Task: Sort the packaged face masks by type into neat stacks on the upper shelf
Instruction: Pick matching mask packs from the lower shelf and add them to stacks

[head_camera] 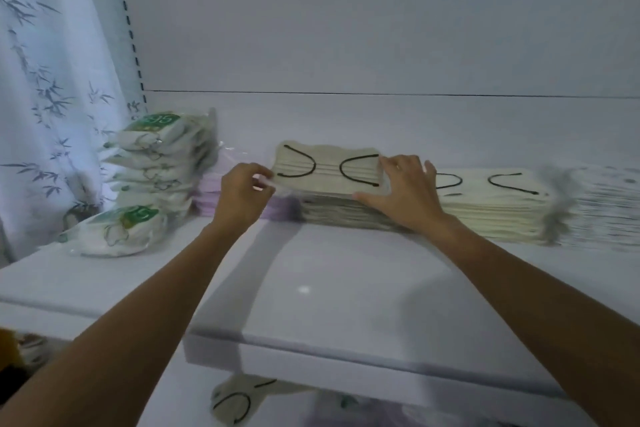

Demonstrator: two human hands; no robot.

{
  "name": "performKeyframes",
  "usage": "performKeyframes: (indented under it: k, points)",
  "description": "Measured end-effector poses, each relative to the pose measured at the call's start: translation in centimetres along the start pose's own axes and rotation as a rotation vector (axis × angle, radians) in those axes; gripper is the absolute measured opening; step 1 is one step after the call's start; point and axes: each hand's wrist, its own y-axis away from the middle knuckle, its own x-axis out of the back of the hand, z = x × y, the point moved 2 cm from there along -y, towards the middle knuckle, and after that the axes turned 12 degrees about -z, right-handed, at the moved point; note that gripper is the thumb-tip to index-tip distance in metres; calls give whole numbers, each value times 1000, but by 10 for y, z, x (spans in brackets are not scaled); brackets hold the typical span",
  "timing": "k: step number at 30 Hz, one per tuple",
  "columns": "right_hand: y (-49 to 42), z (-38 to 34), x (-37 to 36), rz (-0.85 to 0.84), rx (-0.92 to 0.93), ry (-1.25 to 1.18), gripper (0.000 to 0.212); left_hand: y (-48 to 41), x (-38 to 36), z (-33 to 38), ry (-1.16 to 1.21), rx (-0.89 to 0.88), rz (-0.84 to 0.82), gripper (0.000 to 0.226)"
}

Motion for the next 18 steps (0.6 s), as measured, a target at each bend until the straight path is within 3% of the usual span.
performKeyframes:
  k: [8,12,18]
  points:
    - [-9,26,-17,-146,-185,274,70,-35,-57,-3,-66,-61,-130,17]
    - [-8,22,-30,-216,-117,319,77,-38,-61,-9,-341,-96,-170,24]
    - [-8,17,-37,-232,-115,411,80,-41,-64,-12,-393,-119,-242,24]
